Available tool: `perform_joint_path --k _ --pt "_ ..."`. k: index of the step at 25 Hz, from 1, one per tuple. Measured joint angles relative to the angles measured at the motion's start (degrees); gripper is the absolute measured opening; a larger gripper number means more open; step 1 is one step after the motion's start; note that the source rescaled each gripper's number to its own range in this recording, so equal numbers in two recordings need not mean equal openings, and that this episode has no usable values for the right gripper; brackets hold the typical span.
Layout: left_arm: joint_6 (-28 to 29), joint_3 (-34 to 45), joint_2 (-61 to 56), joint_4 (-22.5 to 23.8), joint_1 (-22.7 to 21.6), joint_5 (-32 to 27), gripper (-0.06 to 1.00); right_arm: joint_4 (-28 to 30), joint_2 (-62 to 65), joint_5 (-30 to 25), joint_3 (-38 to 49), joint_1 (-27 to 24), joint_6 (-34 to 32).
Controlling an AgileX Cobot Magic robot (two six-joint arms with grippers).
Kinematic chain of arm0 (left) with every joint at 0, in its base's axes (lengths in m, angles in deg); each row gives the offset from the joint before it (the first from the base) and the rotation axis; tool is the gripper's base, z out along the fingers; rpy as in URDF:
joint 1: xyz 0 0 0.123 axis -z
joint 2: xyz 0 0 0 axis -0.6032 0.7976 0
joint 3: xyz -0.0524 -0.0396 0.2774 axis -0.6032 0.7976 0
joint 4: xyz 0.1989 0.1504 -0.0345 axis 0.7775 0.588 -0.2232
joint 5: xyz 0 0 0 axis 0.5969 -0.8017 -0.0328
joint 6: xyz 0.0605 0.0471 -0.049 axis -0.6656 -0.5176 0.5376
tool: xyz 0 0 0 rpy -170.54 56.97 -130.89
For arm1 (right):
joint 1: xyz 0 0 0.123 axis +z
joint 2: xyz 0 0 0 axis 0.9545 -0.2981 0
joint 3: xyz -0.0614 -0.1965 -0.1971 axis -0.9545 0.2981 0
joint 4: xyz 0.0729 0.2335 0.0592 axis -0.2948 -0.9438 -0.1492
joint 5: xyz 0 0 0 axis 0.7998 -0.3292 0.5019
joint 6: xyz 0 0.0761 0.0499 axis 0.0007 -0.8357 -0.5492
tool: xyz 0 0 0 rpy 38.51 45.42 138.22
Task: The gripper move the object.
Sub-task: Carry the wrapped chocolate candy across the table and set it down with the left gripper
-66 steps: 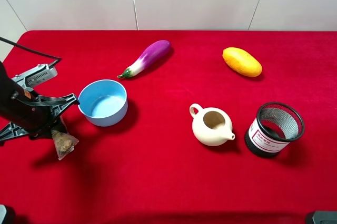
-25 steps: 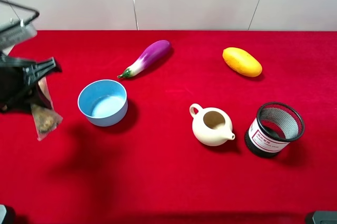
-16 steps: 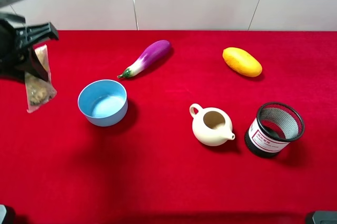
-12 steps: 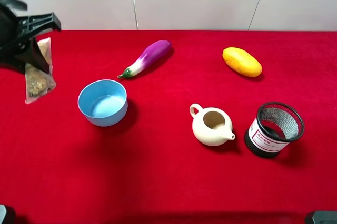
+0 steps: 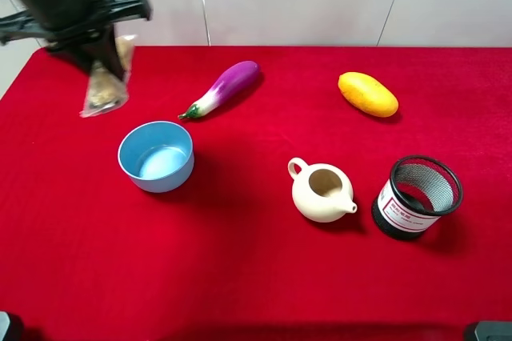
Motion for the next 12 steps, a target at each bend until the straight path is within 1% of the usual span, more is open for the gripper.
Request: perform_joint_path --k 1,2,12 --pt "-0.2 -1.6 1.6 0.0 0.7 0.0 0.00 0.0 0.0 0.0 0.0 0.0 0.0" --pt "-0.9 -4.7 4.5 0.0 2.2 -0.3 0.00 0.0 0.0 0.0 0.0 0.0 0.0" --pt "-3.3 -21.9 19.6 -0.1 9.2 -0.9 0.00 0.0 0.0 0.0 0.0 0.0 0.0"
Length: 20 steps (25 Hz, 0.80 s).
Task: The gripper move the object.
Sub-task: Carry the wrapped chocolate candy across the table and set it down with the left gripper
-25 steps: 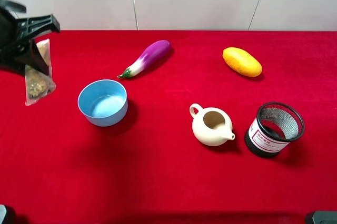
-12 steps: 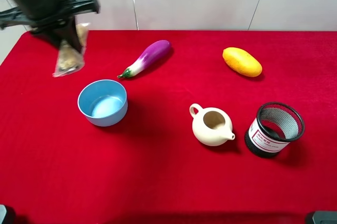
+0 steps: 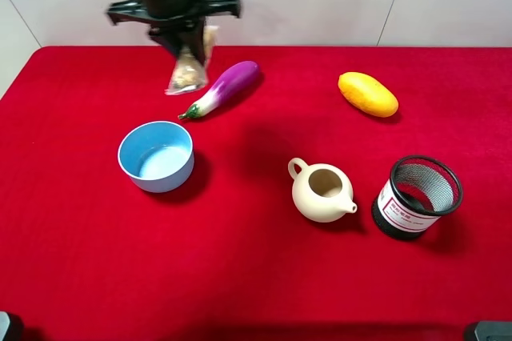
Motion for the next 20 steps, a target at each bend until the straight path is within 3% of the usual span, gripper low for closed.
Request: perform_joint_path --k 13,20 --pt "-1.3 -23.6 18.8 -0.2 6.5 0.4 0.00 0.0 0.0 0.0 0.0 0.0 0.0" --pt "-1.8 -30.8 26.4 -1.9 7.4 3.4 0.00 0.0 0.0 0.0 0.0 0.0 0.0"
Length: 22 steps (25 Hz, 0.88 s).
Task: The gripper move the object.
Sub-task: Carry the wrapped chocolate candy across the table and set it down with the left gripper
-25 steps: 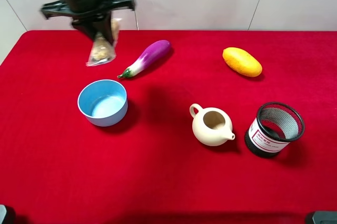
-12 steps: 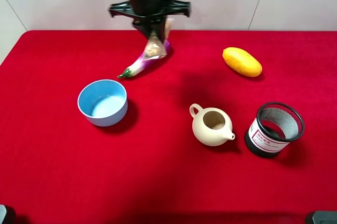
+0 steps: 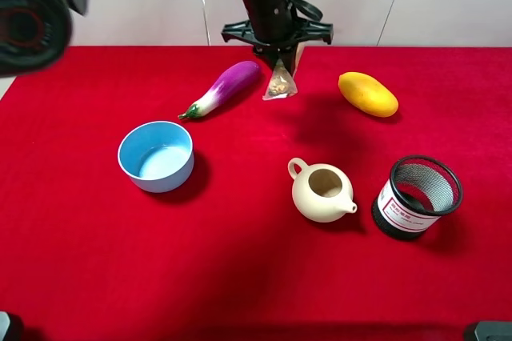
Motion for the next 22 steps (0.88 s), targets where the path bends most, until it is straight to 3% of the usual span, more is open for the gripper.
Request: perform_joint_path --k 22 --pt "-1.5 -0.3 6.8 -5.0 1.0 12.8 0.00 0.0 0.0 0.0 0.0 0.0 0.0"
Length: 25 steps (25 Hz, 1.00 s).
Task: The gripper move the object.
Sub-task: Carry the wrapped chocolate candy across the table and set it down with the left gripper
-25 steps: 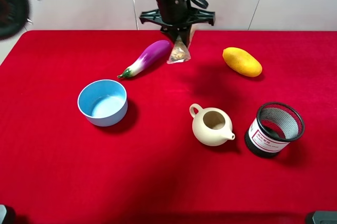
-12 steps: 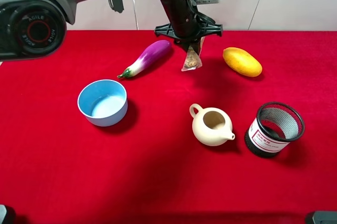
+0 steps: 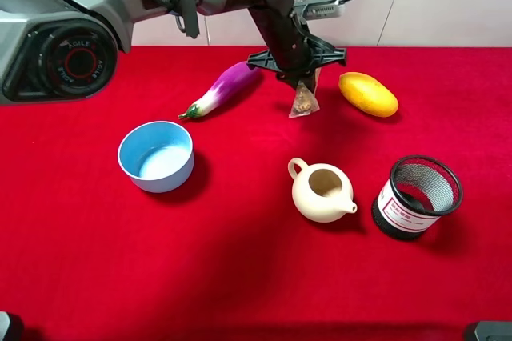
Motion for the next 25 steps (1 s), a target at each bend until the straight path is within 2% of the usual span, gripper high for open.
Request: perform_joint_path --k 11,13,17,20,25 --pt "-0.3 0.0 0.4 -0.1 0.3 0.5 0.02 0.0 0.0 0.0 0.0 0.0 0.0" --pt "-0.3 0.0 0.4 -0.1 0.4 0.7 0.12 0.0 0.0 0.0 0.0 0.0 0.0" --pt "-0.8 0.0 0.4 -0.2 0.4 1.1 0.45 0.0 0.0 0.0 0.0 0.0 0.0" --pt "-1.3 0.0 0.4 -0.2 0.4 1.1 0.63 0.0 0.0 0.0 0.0 0.0 0.0" --pt "-1.4 -0.7 0.4 -0.2 0.4 0.5 0.66 0.0 0.0 0.0 0.0 0.0 0.0"
